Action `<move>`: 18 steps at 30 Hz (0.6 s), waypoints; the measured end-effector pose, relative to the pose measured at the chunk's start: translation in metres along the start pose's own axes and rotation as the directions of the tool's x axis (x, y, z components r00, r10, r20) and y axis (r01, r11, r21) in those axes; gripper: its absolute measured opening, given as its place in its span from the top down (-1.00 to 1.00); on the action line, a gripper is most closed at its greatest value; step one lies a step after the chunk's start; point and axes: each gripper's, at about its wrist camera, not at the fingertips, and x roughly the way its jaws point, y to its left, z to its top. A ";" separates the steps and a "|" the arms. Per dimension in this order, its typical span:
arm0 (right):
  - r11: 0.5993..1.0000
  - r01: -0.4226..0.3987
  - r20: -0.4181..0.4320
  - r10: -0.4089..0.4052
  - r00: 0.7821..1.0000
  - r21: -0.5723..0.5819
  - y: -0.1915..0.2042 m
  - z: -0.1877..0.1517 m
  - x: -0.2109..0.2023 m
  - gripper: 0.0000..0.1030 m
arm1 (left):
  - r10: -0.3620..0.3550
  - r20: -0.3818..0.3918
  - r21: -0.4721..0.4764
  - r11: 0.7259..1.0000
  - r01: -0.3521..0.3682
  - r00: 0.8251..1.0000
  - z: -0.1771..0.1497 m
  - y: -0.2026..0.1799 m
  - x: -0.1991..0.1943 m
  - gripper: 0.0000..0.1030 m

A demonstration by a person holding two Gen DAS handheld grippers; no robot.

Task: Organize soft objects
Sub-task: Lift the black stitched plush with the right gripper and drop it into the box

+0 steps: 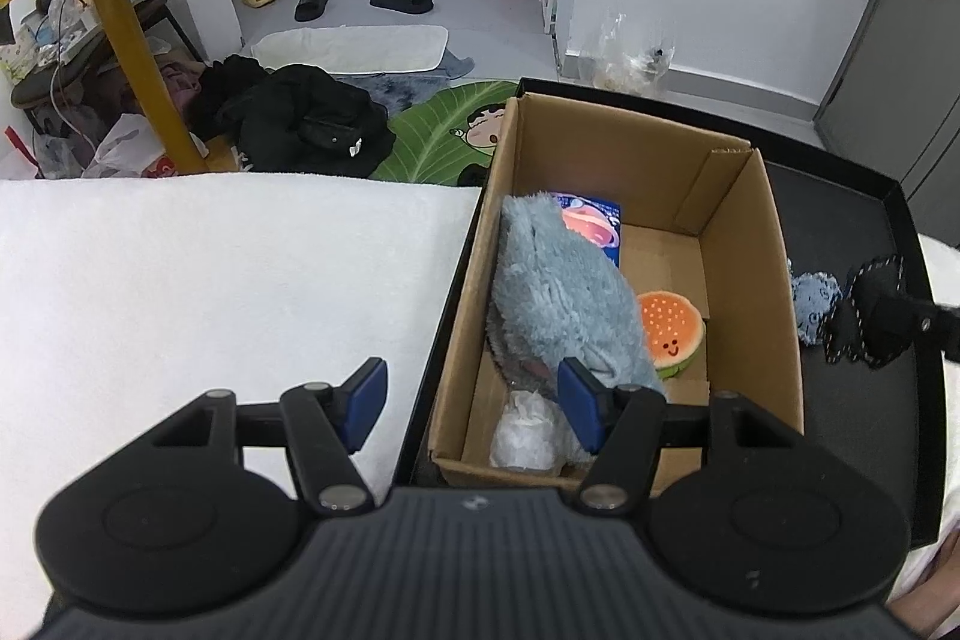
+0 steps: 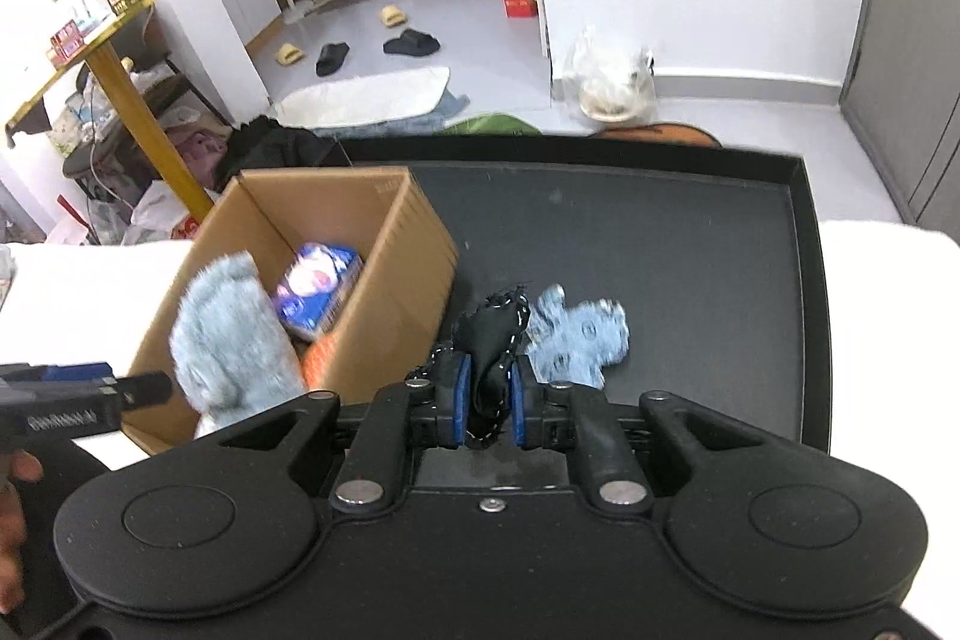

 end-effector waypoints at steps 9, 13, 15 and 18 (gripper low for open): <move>1.000 -0.005 0.053 0.006 0.999 -0.021 0.029 0.028 -0.006 0.73 | -0.049 0.000 -0.048 0.998 0.048 0.999 -0.001 0.012 0.005 -0.10; 0.999 0.002 0.064 0.001 0.998 -0.040 0.044 0.037 -0.001 0.73 | -0.077 0.001 -0.069 0.995 0.077 0.997 -0.002 0.017 0.006 0.06; 0.999 0.000 0.067 0.004 0.998 -0.052 0.051 0.039 0.000 0.73 | -0.089 0.001 -0.080 0.993 0.089 0.996 -0.002 0.019 0.008 0.24; 0.997 -0.008 0.066 0.013 0.998 -0.076 0.062 0.042 0.004 0.72 | -0.101 -0.004 -0.081 0.992 0.100 0.995 -0.002 0.020 0.009 0.42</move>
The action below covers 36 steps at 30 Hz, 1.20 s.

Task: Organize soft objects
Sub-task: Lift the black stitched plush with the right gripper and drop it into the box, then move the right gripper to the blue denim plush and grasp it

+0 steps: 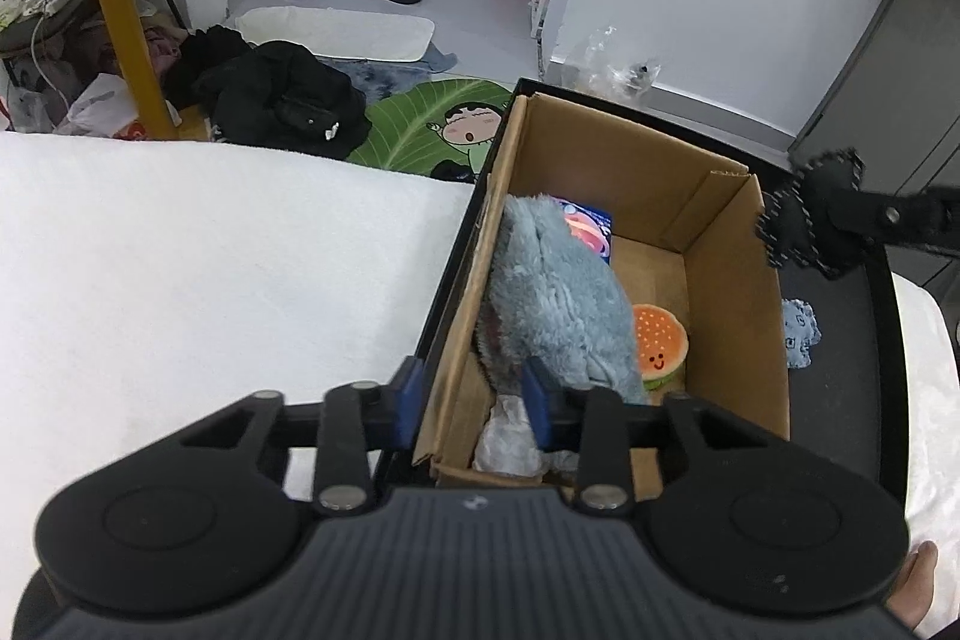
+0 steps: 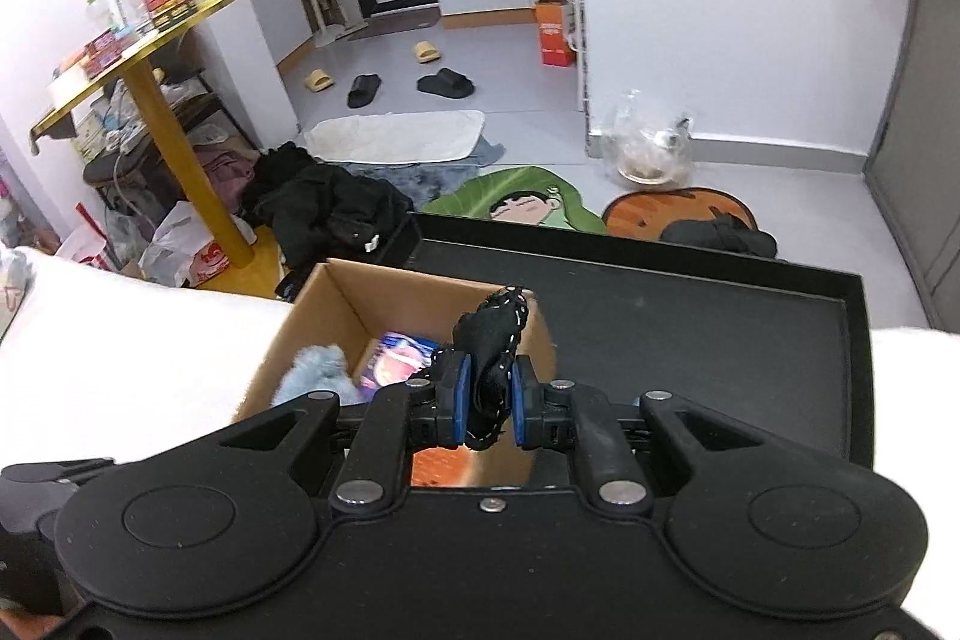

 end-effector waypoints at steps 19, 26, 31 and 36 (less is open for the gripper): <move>0.999 0.034 0.027 -0.034 0.999 -0.013 0.002 0.004 0.002 0.02 | 0.004 0.009 -0.034 0.999 -0.004 1.000 0.000 0.008 0.000 0.81; 0.997 0.068 0.016 -0.068 0.998 -0.026 -0.025 -0.010 -0.005 0.01 | 0.028 0.012 0.000 1.000 -0.028 1.000 0.002 0.000 -0.004 0.73; 0.996 0.085 0.000 -0.085 0.996 -0.012 -0.047 -0.019 -0.006 0.00 | 0.048 0.027 0.039 0.998 -0.049 0.998 0.007 -0.008 -0.008 0.69; 0.996 0.085 -0.015 -0.085 0.996 0.030 -0.068 -0.027 -0.001 0.00 | 0.060 0.027 0.010 0.998 -0.060 0.998 0.013 -0.004 -0.009 0.51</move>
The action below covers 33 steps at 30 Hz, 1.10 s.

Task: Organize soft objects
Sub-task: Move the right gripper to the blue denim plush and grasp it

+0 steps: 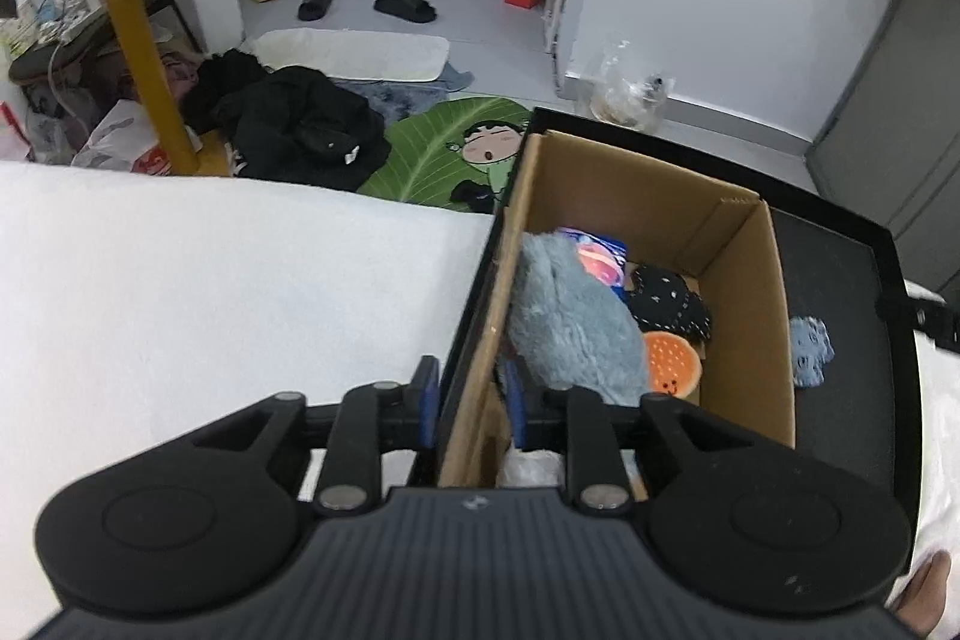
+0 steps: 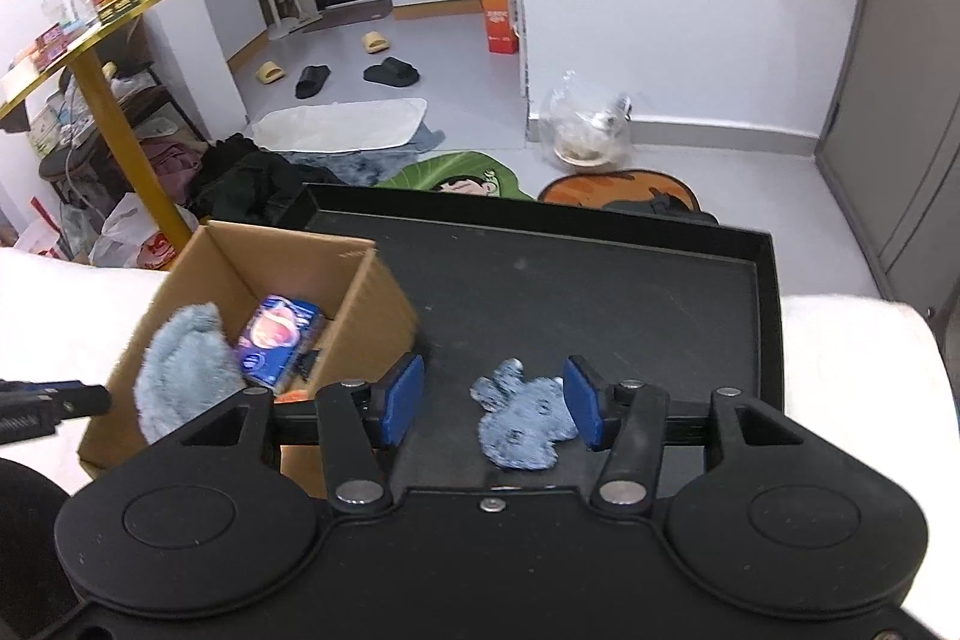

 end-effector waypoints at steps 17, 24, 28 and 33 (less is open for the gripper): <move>0.978 -0.065 -0.073 0.080 0.994 0.198 -0.042 -0.038 0.053 -0.14 | 0.055 0.031 0.141 0.988 -0.059 0.998 -0.003 -0.028 0.005 0.10; 0.969 -0.089 -0.064 0.106 0.992 0.228 -0.048 -0.044 0.069 -0.14 | 0.121 0.024 0.165 0.979 -0.123 0.992 -0.002 -0.035 0.010 0.05; 0.965 -0.090 -0.062 0.108 0.992 0.245 -0.053 -0.041 0.076 -0.14 | 0.161 0.028 0.189 0.968 -0.163 0.987 -0.003 -0.040 0.012 0.04; 0.968 -0.075 -0.063 0.093 0.994 0.240 -0.057 -0.041 0.085 -0.11 | 0.193 0.021 0.209 0.959 -0.193 0.981 -0.003 -0.044 0.016 0.04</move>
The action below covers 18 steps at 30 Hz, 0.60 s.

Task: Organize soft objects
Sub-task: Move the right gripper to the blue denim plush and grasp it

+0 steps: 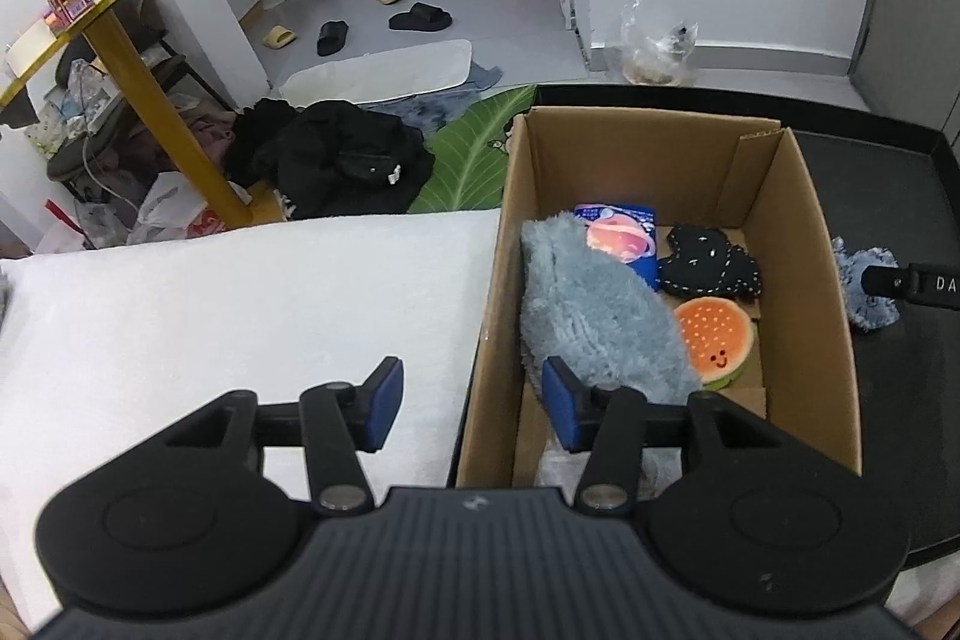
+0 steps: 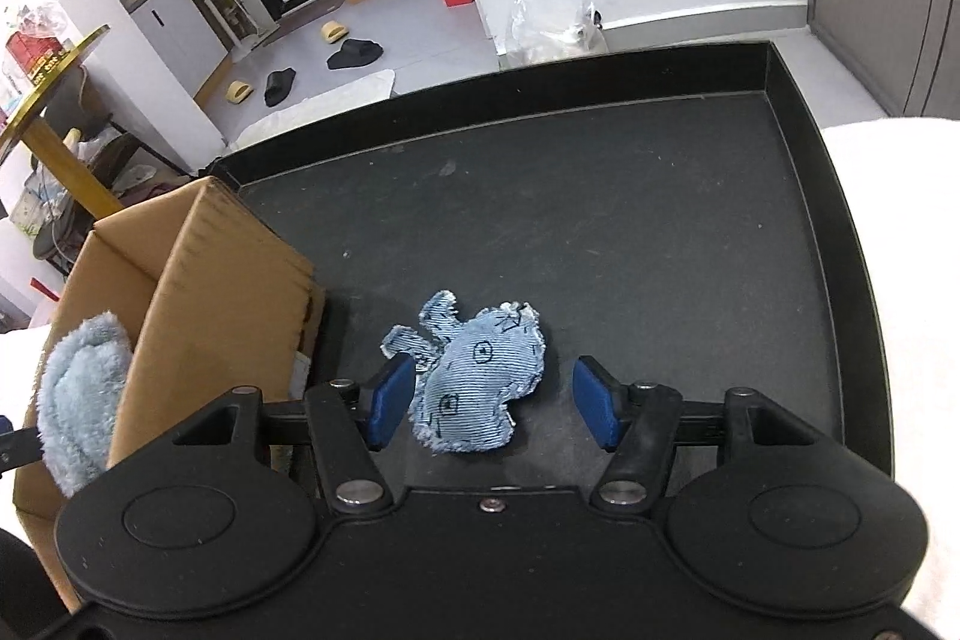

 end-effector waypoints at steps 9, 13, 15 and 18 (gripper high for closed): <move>0.998 0.004 -0.055 -0.008 0.998 -0.068 0.006 -0.003 0.002 0.46 | 0.026 -0.008 0.037 0.999 -0.025 1.000 -0.001 -0.007 0.000 0.02; 0.997 0.011 -0.066 -0.016 0.998 -0.083 0.008 -0.007 -0.003 0.57 | 0.022 -0.010 0.033 0.999 -0.022 1.000 -0.002 -0.005 -0.001 0.02; 0.996 0.014 -0.068 -0.020 0.997 -0.091 0.010 -0.009 -0.007 0.61 | 0.019 -0.007 0.032 0.999 -0.019 1.000 -0.002 -0.005 -0.003 0.01; 0.996 0.018 -0.079 -0.025 0.997 -0.087 0.010 -0.013 -0.012 0.67 | 0.015 -0.005 0.029 0.999 -0.015 1.000 -0.001 -0.004 -0.004 0.01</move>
